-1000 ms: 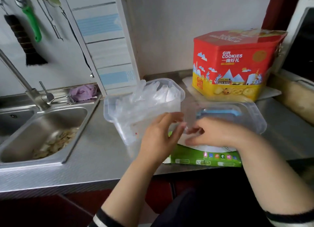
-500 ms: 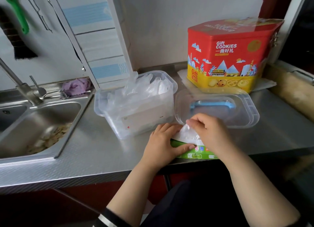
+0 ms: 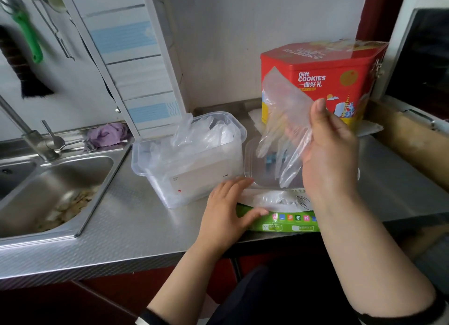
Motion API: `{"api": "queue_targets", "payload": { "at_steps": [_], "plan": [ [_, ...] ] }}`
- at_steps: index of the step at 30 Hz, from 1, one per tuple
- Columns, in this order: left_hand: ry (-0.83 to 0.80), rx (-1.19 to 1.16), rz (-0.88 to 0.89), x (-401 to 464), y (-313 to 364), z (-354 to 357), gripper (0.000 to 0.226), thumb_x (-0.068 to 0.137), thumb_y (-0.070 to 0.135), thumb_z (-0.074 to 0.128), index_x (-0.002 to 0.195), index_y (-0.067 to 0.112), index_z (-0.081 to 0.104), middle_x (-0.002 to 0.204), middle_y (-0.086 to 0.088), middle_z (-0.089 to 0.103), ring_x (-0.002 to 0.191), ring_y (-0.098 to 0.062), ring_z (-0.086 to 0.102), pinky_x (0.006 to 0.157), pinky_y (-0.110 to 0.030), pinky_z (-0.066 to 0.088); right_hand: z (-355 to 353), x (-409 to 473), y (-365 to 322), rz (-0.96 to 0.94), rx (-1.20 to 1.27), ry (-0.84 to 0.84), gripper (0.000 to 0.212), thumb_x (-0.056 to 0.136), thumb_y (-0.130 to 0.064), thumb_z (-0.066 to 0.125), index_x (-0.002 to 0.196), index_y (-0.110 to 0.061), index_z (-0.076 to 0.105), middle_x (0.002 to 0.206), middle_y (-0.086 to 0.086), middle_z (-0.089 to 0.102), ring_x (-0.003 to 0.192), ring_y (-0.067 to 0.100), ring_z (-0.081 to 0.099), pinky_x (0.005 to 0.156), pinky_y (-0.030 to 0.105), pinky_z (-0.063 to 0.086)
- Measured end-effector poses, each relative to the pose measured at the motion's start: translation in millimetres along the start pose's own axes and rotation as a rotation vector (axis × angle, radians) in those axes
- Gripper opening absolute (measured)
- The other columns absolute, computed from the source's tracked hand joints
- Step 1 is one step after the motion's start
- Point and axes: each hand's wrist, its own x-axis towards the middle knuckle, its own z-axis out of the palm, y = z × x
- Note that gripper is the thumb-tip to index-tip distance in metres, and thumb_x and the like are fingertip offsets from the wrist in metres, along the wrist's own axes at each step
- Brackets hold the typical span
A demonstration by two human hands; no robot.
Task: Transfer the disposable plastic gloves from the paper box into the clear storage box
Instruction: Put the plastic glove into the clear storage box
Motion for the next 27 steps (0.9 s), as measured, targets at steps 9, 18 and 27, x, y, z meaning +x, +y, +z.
{"api": "queue_targets", "payload": {
  "at_steps": [9,18,27],
  "plan": [
    [-0.091,-1.265,-0.342,74.4,63.8,-102.4,0.077,0.074,0.075,0.035,0.105,0.012,0.066,0.092,-0.008,0.072,0.083,-0.017,0.068,0.077,-0.029,0.054,-3.1,-1.6,36.2,-0.947,-0.749,-0.612,0.026,0.095,-0.021,0.057,0.107,-0.004,0.071,0.116,0.006,0.068,0.115,0.022,0.062,0.1,0.036,0.048],
    [0.204,-0.793,-0.629,121.7,16.6,-146.5,0.03,0.094,-0.003,0.044,0.119,0.014,0.045,0.082,-0.008,0.073,0.069,-0.02,0.072,0.056,-0.026,0.055,72.7,36.9,51.9,-0.783,-1.403,-1.063,0.066,0.091,-0.064,0.034,0.144,-0.025,0.042,0.156,-0.001,0.03,0.147,0.022,0.019,0.118,0.047,0.013],
    [0.005,0.277,-0.533,109.3,-52.6,-146.0,0.061,0.083,-0.005,0.046,0.138,0.019,0.043,0.127,-0.009,0.058,0.11,-0.031,0.056,0.091,-0.037,0.046,126.2,38.8,95.9,0.186,-1.406,-1.473,0.051,0.092,-0.043,0.043,0.141,-0.029,0.044,0.14,-0.007,0.046,0.125,0.013,0.04,0.111,0.029,0.021]
  ]
}}
